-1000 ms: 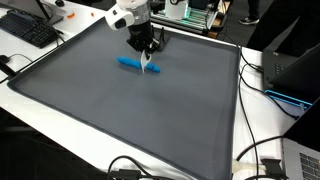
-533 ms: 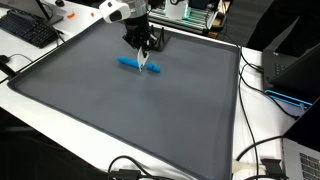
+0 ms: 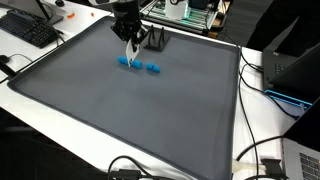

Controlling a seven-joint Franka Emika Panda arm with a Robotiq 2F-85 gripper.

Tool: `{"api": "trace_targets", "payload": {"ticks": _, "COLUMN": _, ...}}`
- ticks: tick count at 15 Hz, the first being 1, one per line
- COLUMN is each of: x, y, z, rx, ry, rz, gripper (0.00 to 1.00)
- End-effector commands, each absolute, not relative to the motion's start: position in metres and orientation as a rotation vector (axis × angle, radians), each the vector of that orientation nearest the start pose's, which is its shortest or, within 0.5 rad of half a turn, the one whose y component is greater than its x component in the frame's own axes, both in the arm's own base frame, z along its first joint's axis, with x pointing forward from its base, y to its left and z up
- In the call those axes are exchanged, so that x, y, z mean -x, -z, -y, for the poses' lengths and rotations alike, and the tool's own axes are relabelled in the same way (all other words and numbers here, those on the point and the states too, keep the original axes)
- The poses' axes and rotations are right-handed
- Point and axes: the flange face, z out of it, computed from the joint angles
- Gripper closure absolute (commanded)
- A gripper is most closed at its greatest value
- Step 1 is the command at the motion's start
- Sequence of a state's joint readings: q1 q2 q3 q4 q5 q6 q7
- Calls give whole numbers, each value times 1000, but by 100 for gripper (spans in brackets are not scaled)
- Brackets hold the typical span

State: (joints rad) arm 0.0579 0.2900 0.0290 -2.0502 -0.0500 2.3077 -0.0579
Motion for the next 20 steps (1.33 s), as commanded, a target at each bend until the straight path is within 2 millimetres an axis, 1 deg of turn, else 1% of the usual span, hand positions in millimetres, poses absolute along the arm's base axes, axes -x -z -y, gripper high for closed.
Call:
{"api": "trace_targets", "payload": {"ticks": 1, "x": -583, "y": -291, "z": -40, "rx": 3177, "ry": -64, "rz": 290, "gripper": 99}}
{"api": "trace_targets", "payload": {"ticks": 7, "x": -582, "y": -277, "z": -34, "rx": 3180, "ry": -75, "rz": 293, "gripper": 99}}
{"api": "trace_targets", "payload": {"ticks": 11, "x": -580, "y": -262, "z": -32, "rx": 3175, "ry": -89, "rz": 298, "gripper": 99}}
{"api": "trace_targets", "payload": {"ticks": 16, "x": -576, "y": -238, "z": -30, "rx": 3171, "ry": -91, "rz": 313, "gripper": 99}}
{"api": "trace_targets", "payload": {"ticks": 20, "x": -572, "y": -226, "z": -31, "rx": 3168, "ry": -95, "rz": 319, "gripper": 99}}
